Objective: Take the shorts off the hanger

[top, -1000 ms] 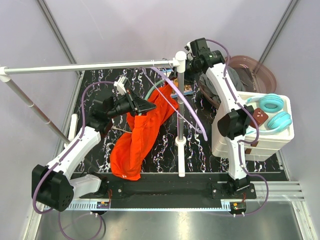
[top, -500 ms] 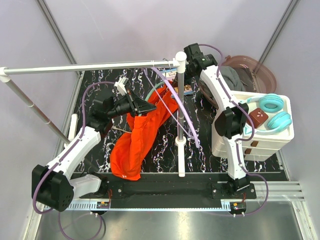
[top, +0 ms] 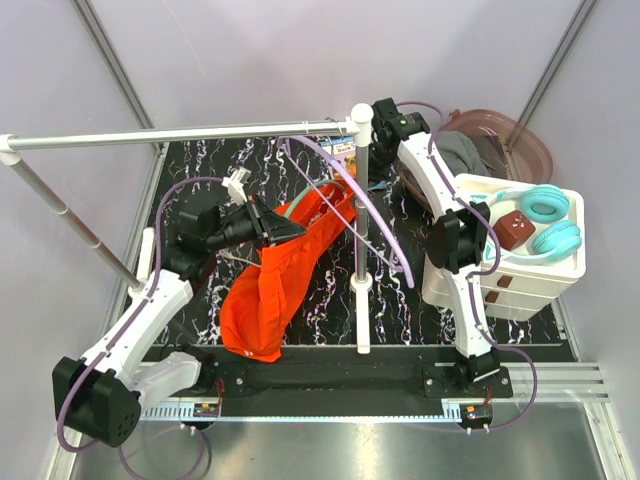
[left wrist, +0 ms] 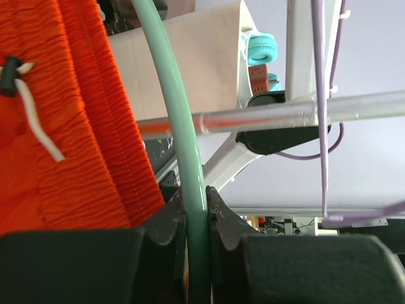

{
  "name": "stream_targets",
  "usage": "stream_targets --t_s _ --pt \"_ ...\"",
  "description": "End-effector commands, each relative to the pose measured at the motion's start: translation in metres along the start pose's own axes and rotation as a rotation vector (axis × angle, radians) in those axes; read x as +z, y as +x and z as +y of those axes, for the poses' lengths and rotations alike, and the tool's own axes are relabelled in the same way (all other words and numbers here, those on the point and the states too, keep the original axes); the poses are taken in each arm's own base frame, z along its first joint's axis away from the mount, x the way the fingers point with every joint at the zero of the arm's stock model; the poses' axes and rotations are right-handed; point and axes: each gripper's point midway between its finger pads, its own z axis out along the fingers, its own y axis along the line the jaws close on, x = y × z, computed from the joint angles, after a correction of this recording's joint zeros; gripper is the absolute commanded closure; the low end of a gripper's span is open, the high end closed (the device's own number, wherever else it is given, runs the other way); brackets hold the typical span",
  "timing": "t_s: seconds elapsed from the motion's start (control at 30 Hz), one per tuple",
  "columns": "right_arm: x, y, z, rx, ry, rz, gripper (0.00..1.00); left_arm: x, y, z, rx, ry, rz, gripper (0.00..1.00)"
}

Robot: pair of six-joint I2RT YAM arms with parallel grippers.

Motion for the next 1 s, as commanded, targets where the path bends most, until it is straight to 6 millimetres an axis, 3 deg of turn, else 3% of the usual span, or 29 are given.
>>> stream_targets --t_s 0.0,0.1,0.13,0.23,0.33,0.37,0.43,0.47,0.6,0.97 --pt "0.013 -0.055 -0.085 0.009 0.263 -0.147 1.0 -0.033 0.005 -0.065 0.244 0.201 -0.034 1.0" --pt "0.004 -0.056 -0.089 0.016 0.293 -0.172 1.0 -0.036 0.004 -0.062 0.255 0.177 -0.05 1.0" --pt "-0.01 -0.063 -0.092 0.019 0.319 -0.219 1.0 -0.037 0.003 -0.062 0.26 0.173 -0.055 1.0" --pt "-0.022 -0.074 -0.103 0.042 0.373 -0.278 1.0 -0.045 0.005 -0.063 0.312 0.152 -0.076 1.0" --pt "-0.032 -0.082 -0.109 0.06 0.393 -0.306 1.0 -0.055 0.01 -0.052 0.437 0.083 -0.074 1.0" --pt "-0.038 -0.089 -0.11 0.069 0.387 -0.325 1.0 -0.057 0.015 -0.04 0.427 0.031 -0.055 1.0" --pt "-0.039 -0.091 -0.115 0.077 0.386 -0.322 1.0 -0.063 0.018 -0.033 0.51 -0.011 -0.042 1.0" --pt "-0.042 -0.095 -0.118 0.086 0.38 -0.327 1.0 -0.066 0.022 -0.021 0.492 -0.067 -0.028 1.0" --pt "-0.045 -0.1 -0.131 0.128 0.381 -0.33 1.0 -0.073 0.024 -0.009 0.526 -0.122 -0.041 1.0" --pt "-0.055 -0.115 -0.162 0.161 0.435 -0.36 1.0 -0.106 0.008 0.023 0.551 -0.378 -0.209 1.0"
